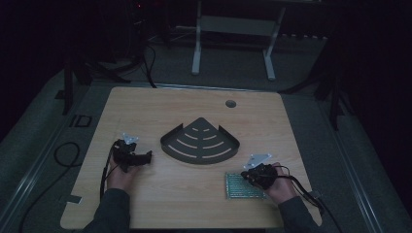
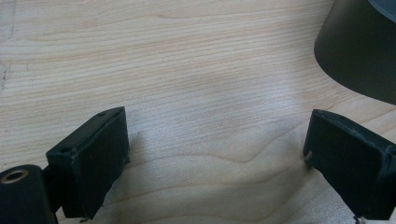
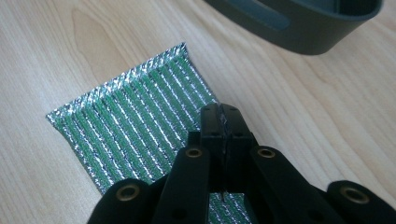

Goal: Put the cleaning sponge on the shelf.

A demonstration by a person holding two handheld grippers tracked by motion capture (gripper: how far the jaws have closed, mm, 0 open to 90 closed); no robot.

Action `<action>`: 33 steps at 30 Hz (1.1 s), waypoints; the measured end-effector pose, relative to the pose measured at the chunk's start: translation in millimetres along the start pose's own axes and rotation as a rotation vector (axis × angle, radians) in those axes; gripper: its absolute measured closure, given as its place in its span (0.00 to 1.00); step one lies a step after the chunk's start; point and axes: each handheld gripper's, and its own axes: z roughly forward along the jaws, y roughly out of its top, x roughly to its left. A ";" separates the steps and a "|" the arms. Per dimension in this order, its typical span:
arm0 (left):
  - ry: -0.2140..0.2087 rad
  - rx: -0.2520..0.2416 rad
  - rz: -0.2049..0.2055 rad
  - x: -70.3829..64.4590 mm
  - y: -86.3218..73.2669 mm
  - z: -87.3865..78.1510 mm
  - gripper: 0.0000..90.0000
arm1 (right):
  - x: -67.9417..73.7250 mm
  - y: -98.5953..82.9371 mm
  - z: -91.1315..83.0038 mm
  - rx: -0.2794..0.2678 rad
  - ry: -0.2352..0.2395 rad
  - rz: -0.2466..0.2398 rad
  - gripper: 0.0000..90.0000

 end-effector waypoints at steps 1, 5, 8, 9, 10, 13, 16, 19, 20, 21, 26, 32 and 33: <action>0.000 0.000 0.000 0.0 0.0 0.0 0.08 | 0.4 -0.4 2.9 0.019 0.000 -0.009 0.99; 0.000 0.000 0.000 0.0 0.0 0.0 0.08 | 0.2 0.0 4.6 0.026 -0.001 -0.007 0.99; 0.000 0.000 0.000 0.0 0.0 0.0 0.08 | -2.0 -0.4 4.4 0.040 -0.022 -0.002 0.99; 0.000 0.000 0.000 0.0 0.0 0.0 0.08 | -2.0 -0.4 4.4 0.040 -0.022 -0.002 0.99; 0.000 0.000 0.000 0.0 0.0 0.0 0.08 | -2.9 -0.7 4.2 0.044 -0.028 -0.004 0.99; 0.000 0.001 0.000 0.0 0.0 0.0 0.08 | -5.4 -2.4 3.5 0.047 -0.036 0.010 0.99; 0.000 0.000 0.000 0.0 0.0 0.0 0.08 | -8.4 -5.2 2.3 0.048 -0.042 0.017 0.99; 0.000 -0.001 0.000 0.0 0.0 0.1 0.08 | -10.9 -8.0 0.5 0.054 -0.049 0.024 0.99; 0.000 0.000 0.000 0.0 0.0 0.0 0.08 | -11.9 -9.0 0.1 0.054 -0.050 0.026 0.99; 0.000 0.000 0.000 0.0 0.0 0.0 0.08 | -12.7 -10.0 -0.5 0.055 -0.052 0.029 0.99; 0.000 0.000 0.000 0.0 0.0 0.0 0.08 | -15.8 -14.1 -2.6 0.060 -0.061 0.035 0.99; 0.000 0.000 0.000 0.0 0.0 0.0 0.08 | -21.4 -19.0 -4.9 0.068 -0.072 0.049 0.99; 0.000 0.000 0.000 0.0 0.0 0.0 0.08 | -22.3 -19.8 -5.4 0.071 -0.075 0.049 0.99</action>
